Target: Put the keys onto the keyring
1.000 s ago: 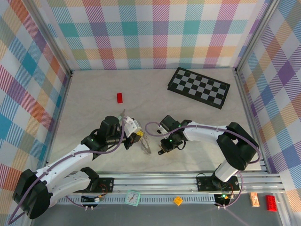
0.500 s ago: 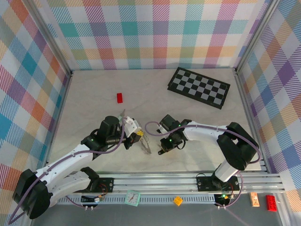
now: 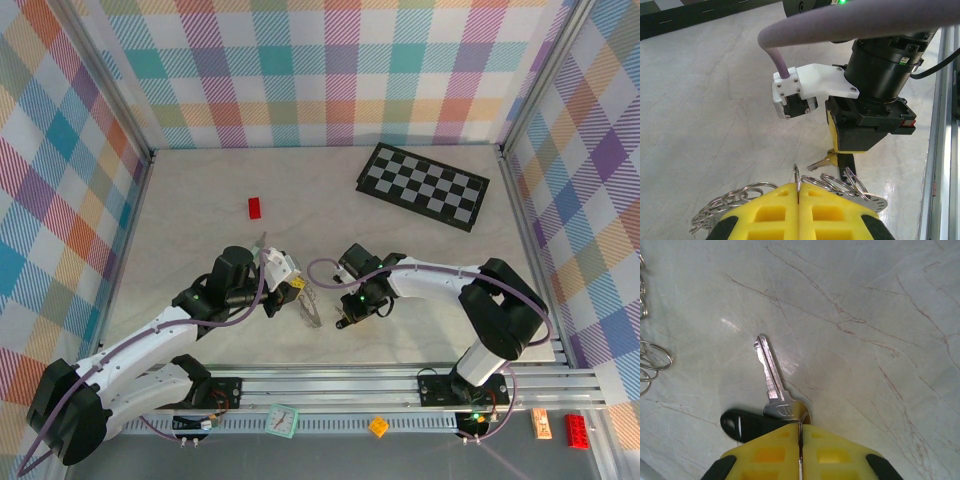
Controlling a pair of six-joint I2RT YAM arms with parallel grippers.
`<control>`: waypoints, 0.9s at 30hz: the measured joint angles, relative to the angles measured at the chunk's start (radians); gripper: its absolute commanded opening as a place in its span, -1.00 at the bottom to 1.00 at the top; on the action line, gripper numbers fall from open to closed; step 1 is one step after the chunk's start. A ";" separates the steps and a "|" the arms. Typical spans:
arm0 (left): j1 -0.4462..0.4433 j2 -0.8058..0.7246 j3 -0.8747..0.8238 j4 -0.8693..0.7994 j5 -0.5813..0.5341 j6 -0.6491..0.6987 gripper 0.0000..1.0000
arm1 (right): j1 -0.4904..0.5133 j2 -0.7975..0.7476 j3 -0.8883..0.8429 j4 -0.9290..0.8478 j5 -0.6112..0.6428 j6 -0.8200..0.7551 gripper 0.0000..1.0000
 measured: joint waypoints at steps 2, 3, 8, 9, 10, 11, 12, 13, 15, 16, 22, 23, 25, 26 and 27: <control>0.000 0.000 0.001 -0.001 0.000 0.000 -1.00 | -0.001 0.000 0.002 -0.001 0.000 0.000 -0.98; 0.000 0.000 0.001 -0.002 0.000 0.000 -1.00 | -0.001 0.000 0.002 0.000 0.000 0.000 -1.00; 0.000 0.000 0.002 -0.002 0.000 0.003 -1.00 | -0.001 -0.002 0.002 -0.001 0.000 -0.002 -1.00; 0.000 0.000 0.002 -0.002 0.000 0.003 -1.00 | -0.001 -0.004 0.002 -0.001 0.000 -0.003 -1.00; 0.000 0.000 0.002 -0.002 0.000 0.003 -1.00 | -0.001 -0.008 0.002 -0.002 0.000 -0.004 -1.00; 0.000 0.000 0.002 -0.002 0.000 0.003 -1.00 | -0.001 -0.013 0.002 -0.003 0.000 -0.005 -1.00; 0.000 0.000 0.002 -0.002 0.000 0.003 -1.00 | -0.001 -0.018 0.002 -0.005 0.000 -0.008 -1.00; 0.000 0.000 0.002 -0.002 0.000 0.003 -1.00 | -0.001 -0.027 0.002 -0.008 0.000 -0.012 -1.00; 0.000 0.000 0.002 -0.002 0.000 0.003 -1.00 | -0.001 -0.053 0.001 -0.006 0.000 -0.024 -1.00; 0.000 0.000 0.002 -0.002 -0.001 0.003 -1.00 | -0.001 -0.072 -0.001 -0.003 -0.001 -0.030 -1.00; 0.000 -0.002 0.002 -0.002 -0.005 -0.003 -1.00 | -0.001 -0.301 -0.083 0.086 -0.004 -0.115 -0.99; 0.000 -0.003 0.002 -0.001 -0.004 -0.005 -1.00 | -0.001 -0.348 -0.105 0.116 -0.005 -0.136 -0.98; 0.000 -0.006 0.001 -0.001 -0.004 -0.010 -1.00 | -0.001 -0.416 -0.141 0.163 -0.007 -0.175 -0.98; 0.000 -0.008 0.001 -0.001 -0.004 -0.013 -1.00 | -0.001 -0.446 -0.160 0.190 -0.010 -0.194 -0.98; 0.000 -0.010 0.001 0.000 -0.004 -0.015 -1.00 | -0.001 -0.463 -0.174 0.208 -0.011 -0.206 -0.99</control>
